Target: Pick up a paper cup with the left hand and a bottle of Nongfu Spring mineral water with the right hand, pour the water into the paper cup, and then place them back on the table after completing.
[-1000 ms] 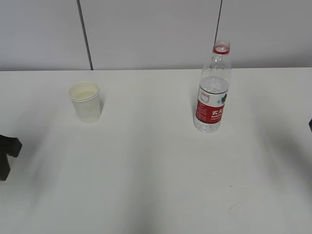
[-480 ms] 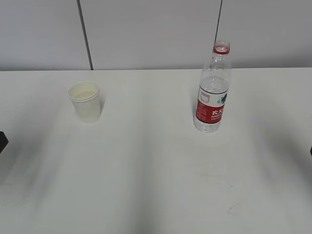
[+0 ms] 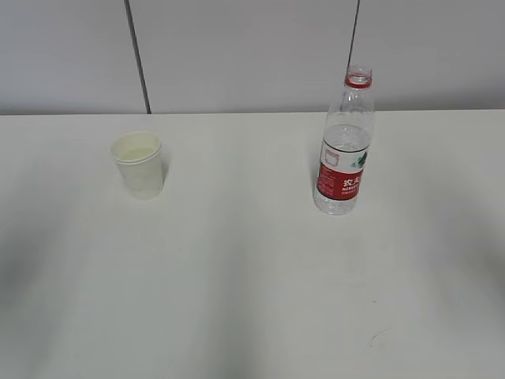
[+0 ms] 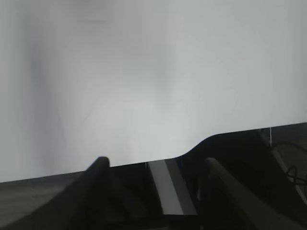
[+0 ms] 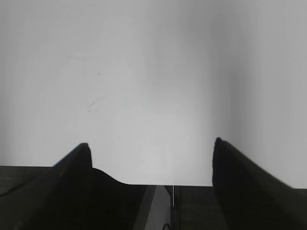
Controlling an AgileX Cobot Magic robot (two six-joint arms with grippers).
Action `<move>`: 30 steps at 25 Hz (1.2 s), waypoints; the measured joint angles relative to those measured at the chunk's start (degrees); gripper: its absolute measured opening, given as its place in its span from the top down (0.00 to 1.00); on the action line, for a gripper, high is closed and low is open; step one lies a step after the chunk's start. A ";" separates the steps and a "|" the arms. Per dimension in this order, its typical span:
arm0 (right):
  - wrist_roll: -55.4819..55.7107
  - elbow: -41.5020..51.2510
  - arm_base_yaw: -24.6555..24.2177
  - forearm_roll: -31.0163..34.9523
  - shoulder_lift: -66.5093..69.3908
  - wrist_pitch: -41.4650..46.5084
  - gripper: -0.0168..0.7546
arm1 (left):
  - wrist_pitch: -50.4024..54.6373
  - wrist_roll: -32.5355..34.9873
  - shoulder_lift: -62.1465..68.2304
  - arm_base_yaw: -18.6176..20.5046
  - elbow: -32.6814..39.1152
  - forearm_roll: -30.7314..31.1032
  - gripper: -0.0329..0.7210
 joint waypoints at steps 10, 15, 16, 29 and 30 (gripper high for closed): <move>-0.90 6.28 0.00 -6.60 -20.91 1.54 0.24 | 1.90 2.33 -28.51 -0.06 1.17 0.00 0.47; -0.90 13.18 0.00 -7.66 -32.36 1.77 0.24 | 2.35 3.28 -39.60 -0.06 2.43 1.81 0.47; -1.03 14.66 0.00 -7.75 -34.33 1.77 0.24 | 2.40 3.28 -41.05 -0.06 3.29 1.96 0.47; -6.99 25.01 0.00 -7.92 -59.05 -1.41 0.24 | -1.90 3.47 -58.97 -0.06 14.44 0.83 0.47; -7.13 25.60 0.00 -8.16 -59.17 -1.41 0.24 | -2.47 3.54 -58.97 -0.06 15.19 0.60 0.47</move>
